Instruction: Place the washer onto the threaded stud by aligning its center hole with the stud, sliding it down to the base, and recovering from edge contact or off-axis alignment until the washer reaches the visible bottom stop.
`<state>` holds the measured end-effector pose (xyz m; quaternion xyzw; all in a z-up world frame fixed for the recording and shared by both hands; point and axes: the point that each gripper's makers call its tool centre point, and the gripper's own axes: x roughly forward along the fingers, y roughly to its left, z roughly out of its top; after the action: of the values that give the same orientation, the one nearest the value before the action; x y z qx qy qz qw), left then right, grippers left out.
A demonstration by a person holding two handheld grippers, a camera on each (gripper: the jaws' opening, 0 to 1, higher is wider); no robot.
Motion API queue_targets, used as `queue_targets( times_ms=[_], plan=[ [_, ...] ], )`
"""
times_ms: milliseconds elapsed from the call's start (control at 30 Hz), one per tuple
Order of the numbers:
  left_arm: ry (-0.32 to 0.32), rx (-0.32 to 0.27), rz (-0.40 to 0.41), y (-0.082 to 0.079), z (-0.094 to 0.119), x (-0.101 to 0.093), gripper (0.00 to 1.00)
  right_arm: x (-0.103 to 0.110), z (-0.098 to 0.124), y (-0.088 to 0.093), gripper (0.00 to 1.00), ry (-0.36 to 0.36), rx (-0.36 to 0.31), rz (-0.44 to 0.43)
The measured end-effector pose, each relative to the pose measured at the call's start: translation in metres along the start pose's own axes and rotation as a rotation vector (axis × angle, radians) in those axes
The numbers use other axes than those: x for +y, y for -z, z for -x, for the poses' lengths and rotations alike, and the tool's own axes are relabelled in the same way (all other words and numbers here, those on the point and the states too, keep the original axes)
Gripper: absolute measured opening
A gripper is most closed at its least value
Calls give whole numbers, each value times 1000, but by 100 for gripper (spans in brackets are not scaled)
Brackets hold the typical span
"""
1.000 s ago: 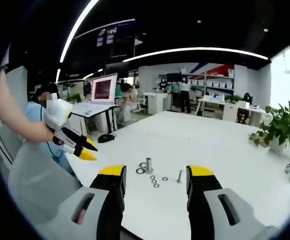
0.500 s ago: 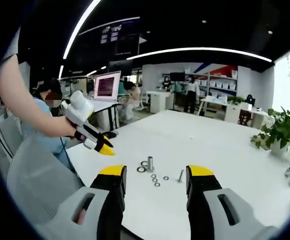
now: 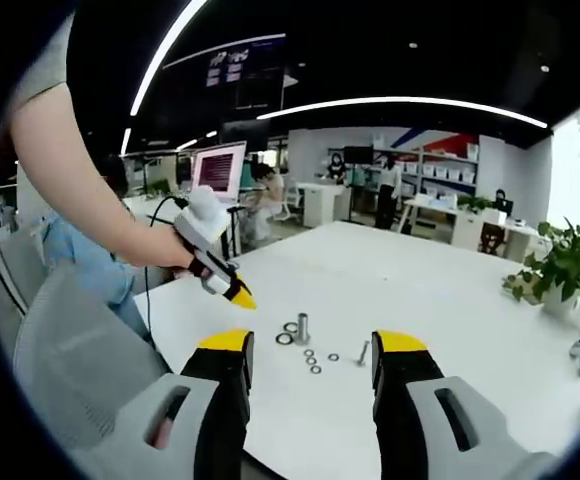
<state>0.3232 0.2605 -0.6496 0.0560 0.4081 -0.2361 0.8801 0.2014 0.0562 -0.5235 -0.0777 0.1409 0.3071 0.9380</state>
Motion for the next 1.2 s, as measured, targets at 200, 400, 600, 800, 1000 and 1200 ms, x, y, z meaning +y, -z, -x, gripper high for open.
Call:
queue_targets(
  times_ms=[200,400,600,800,1000,1200],
  plan=[
    [-13,28,-6,-8,-8,15,26,-2,0,3,50,7,10,-3],
    [-15,61,-14,-6,-16,27,26,-3,1,1,50,13,2,-14],
    [-11,106,-41,-5,-28,27,26,-3,0,2,50,13,9,-10],
    [8,130,-84,-9,-44,25,25,-6,1,3,48,29,7,-10],
    [4,161,-98,-12,-59,27,24,-7,1,2,48,37,6,-3],
    [7,199,-84,-4,-72,29,24,-9,1,4,47,45,18,-3]
  ],
)
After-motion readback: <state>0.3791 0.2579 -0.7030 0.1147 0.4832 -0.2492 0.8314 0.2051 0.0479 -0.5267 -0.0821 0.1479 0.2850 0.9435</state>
